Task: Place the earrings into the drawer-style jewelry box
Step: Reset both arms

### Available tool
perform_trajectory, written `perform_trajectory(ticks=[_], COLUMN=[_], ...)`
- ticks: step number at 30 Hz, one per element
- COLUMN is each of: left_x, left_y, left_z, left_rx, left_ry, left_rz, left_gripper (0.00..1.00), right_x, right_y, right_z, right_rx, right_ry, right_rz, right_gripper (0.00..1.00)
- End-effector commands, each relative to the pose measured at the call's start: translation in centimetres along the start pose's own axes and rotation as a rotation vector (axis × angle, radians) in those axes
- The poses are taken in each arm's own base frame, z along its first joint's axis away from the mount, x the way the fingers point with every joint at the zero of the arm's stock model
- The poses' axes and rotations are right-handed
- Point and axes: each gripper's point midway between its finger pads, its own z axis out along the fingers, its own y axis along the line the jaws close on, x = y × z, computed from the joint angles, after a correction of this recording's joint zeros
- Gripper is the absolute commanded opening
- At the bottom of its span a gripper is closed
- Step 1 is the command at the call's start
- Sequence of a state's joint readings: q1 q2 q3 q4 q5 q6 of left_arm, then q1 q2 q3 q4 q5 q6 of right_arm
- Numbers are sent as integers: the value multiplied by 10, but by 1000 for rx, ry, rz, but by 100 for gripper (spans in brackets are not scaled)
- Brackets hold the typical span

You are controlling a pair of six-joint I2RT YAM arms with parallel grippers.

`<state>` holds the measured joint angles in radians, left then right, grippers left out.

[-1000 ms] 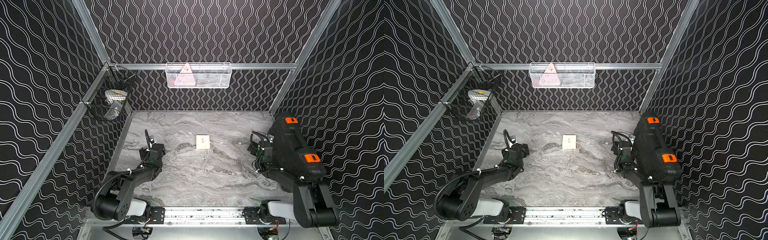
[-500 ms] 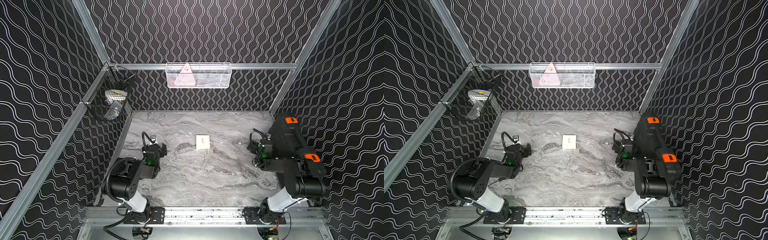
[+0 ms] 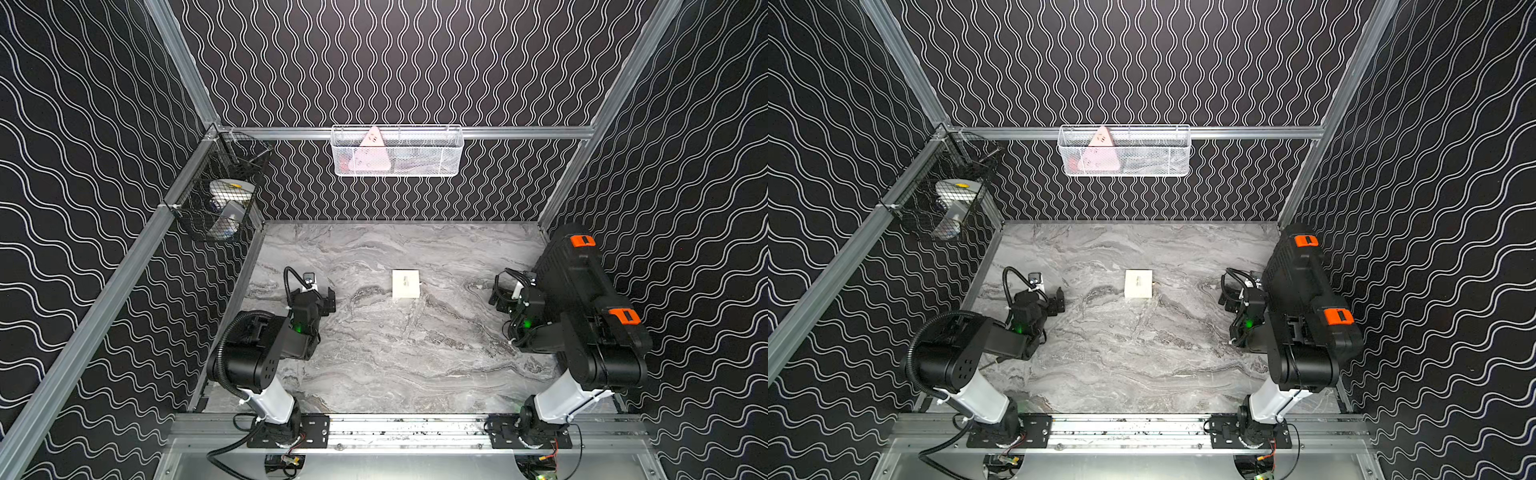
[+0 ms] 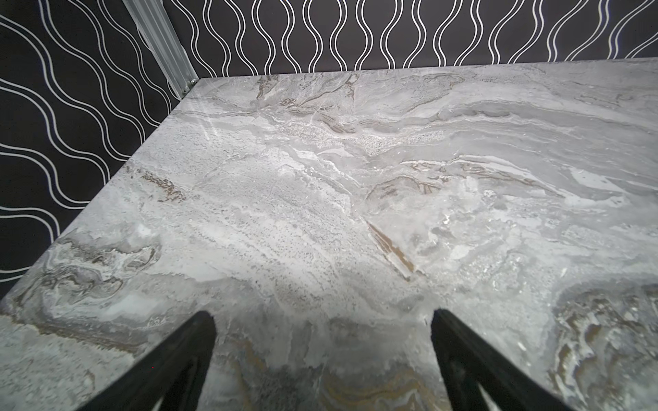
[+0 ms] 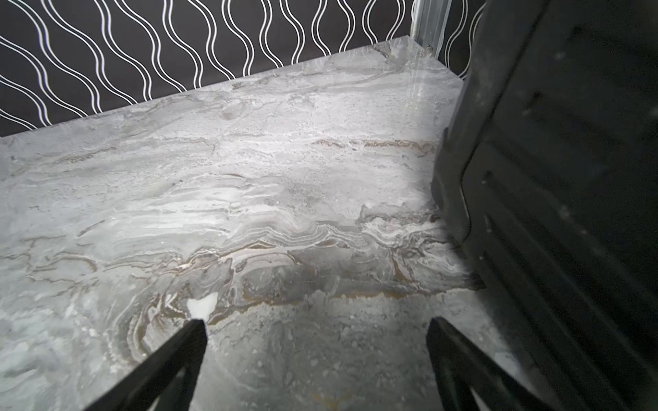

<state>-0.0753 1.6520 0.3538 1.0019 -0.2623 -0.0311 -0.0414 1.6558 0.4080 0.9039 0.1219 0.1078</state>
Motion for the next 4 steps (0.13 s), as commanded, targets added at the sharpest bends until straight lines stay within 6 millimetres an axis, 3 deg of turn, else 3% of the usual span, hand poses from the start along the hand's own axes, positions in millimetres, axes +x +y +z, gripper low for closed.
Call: perform_trajectory(ticks=[1, 4], left_x=[-13, -13], left_y=[-1, -1], left_z=[1, 0], left_rx=[3, 3], left_ry=[-48, -53], left_rz=[4, 3], left_gripper=[99, 99], right_x=[-12, -11], right_y=[3, 3], right_z=[0, 0], right_rx=[-14, -11], right_ry=[-59, -42], right_rz=[-3, 0], right_gripper=[99, 99])
